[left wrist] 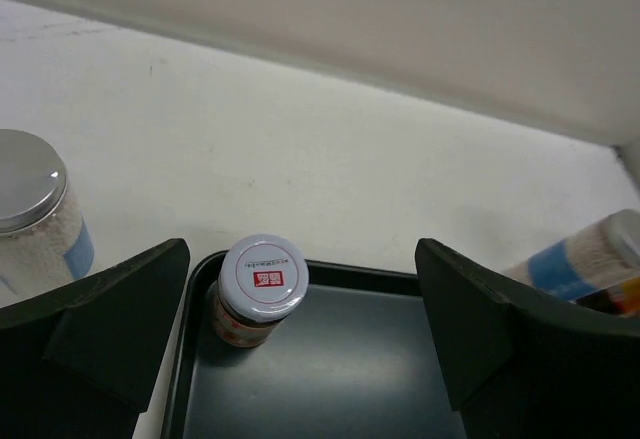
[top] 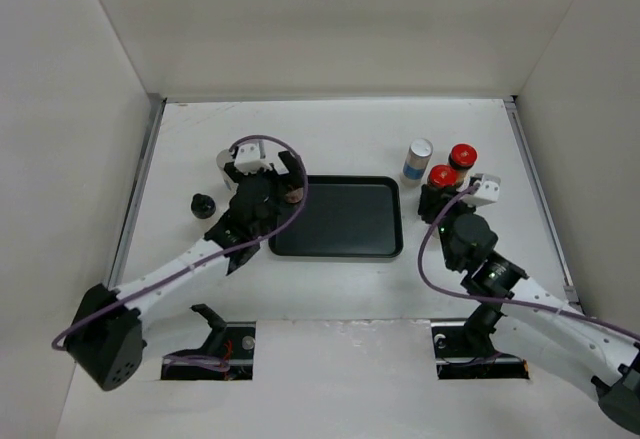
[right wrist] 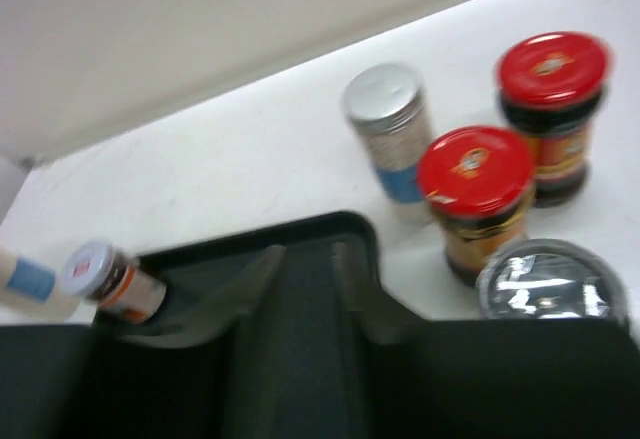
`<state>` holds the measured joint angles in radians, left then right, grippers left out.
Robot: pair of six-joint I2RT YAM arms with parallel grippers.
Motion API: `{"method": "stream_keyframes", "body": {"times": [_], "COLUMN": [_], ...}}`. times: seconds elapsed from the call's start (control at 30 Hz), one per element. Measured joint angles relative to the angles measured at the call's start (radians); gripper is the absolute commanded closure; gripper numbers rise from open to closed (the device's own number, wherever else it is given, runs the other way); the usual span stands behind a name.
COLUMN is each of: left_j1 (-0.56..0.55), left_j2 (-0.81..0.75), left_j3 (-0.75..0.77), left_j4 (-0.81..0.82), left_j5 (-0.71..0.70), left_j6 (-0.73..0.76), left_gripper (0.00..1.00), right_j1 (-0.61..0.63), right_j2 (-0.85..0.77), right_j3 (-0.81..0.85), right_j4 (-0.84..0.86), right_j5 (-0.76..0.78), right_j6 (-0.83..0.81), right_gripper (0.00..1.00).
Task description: Organize the condiment bottles
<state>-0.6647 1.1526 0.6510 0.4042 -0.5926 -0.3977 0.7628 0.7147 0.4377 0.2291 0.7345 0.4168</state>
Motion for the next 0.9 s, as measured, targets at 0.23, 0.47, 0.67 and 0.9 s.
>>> {"method": "stream_keyframes", "body": {"times": [0.23, 0.47, 0.67, 0.9], "left_j1": [-0.092, -0.12, -0.099, -0.085], "left_j2": [-0.231, -0.316, -0.319, -0.318], "left_j3": [-0.204, -0.364, -0.394, -0.404], "left_j4": [0.058, 0.096, 0.163, 0.199], "left_j5": [-0.01, -0.01, 0.002, 0.014], "left_j6": [-0.012, -0.029, -0.032, -0.041], "left_gripper": [0.08, 0.07, 0.07, 0.07], "right_j1": [-0.129, -0.251, -0.304, -0.341], "right_j2": [0.001, 0.205, 0.299, 0.351], "right_j3": [0.067, 0.126, 0.145, 0.145], "right_j4": [-0.159, -0.283, -0.343, -0.357], "right_j5": [0.133, 0.132, 0.055, -0.026], "right_j6": [-0.01, -0.032, -0.017, 0.018], "right_gripper": [0.02, 0.0, 0.0, 0.46]}}
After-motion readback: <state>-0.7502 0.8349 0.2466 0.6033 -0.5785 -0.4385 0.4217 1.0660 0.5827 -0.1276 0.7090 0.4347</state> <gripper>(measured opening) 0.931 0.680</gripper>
